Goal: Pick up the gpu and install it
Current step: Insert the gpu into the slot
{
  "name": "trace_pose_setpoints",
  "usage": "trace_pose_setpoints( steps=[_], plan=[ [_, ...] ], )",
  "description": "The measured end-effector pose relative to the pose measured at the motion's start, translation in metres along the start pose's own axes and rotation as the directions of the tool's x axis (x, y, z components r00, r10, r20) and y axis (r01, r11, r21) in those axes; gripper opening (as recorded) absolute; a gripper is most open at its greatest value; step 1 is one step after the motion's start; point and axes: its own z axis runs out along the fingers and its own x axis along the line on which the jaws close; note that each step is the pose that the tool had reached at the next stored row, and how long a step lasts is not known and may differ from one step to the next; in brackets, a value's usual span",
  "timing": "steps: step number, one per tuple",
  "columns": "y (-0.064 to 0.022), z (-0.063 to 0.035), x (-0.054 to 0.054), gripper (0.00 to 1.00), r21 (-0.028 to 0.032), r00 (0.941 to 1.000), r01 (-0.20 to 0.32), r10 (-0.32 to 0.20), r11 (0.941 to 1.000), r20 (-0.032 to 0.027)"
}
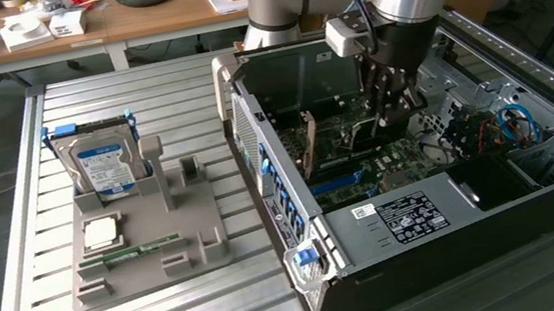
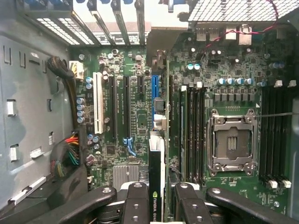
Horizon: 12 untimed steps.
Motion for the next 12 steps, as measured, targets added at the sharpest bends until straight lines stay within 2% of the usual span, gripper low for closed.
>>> trace_pose_setpoints(
  steps=[12],
  plan=[
    [0.0036,0.0077,0.0003,0.26,0.0001,0.9995,0.031,-0.031,0.9995,0.0]
  ],
)
